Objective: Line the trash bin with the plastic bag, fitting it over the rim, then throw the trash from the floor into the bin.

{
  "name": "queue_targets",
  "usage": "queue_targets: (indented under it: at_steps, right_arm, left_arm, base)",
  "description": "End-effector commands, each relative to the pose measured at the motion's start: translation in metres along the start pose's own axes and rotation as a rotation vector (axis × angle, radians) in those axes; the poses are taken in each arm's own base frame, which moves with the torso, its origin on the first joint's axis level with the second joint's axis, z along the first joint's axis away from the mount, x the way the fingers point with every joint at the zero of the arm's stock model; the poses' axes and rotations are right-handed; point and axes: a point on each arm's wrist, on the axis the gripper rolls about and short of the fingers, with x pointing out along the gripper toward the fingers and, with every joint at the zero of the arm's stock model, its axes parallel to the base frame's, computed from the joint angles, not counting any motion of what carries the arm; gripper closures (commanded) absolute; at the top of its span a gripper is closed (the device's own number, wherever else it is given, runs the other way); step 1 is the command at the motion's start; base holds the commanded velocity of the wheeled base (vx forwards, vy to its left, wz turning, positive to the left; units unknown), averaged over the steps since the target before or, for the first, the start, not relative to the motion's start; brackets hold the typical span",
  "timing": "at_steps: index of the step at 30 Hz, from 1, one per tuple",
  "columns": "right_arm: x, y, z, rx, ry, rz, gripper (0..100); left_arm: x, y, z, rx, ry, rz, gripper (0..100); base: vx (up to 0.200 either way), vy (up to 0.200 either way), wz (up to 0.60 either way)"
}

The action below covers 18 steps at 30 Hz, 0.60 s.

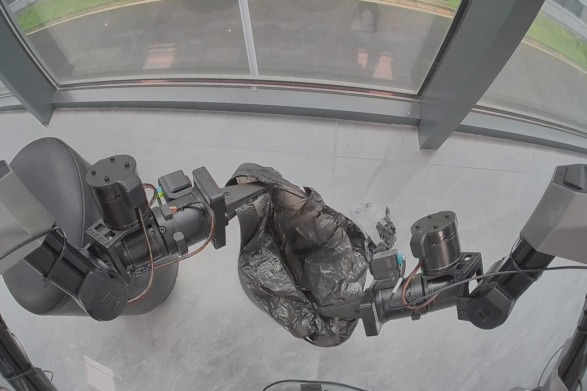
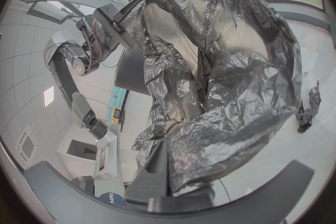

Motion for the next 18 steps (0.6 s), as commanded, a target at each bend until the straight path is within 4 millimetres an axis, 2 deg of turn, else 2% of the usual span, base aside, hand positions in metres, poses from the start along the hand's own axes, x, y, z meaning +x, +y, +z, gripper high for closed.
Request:
queue_targets:
  at_steps: [1, 7, 9, 18]
  right_arm:
    - [0.012, -0.011, 0.001, 0.007, -0.001, -0.032, 100]
    - [0.024, -0.020, 0.011, -0.013, -0.044, -0.130, 100]
    - [0.029, -0.021, 0.021, -0.032, -0.080, -0.151, 100]
    - [0.044, -0.032, 0.023, -0.030, -0.099, -0.240, 100]
  left_arm:
    - [0.003, 0.005, 0.000, 0.005, 0.014, -0.010, 100]
    - [0.004, 0.004, 0.001, 0.022, 0.024, -0.046, 100]
    - [0.005, 0.003, 0.001, 0.029, 0.031, -0.061, 100]
    - [0.008, 0.011, 0.004, 0.031, 0.039, -0.057, 100]
  base:
    - [0.000, 0.000, 0.00]
    - [0.000, 0.000, 0.00]
    - [0.000, 0.000, 0.00]
    - [0.000, 0.000, 0.00]
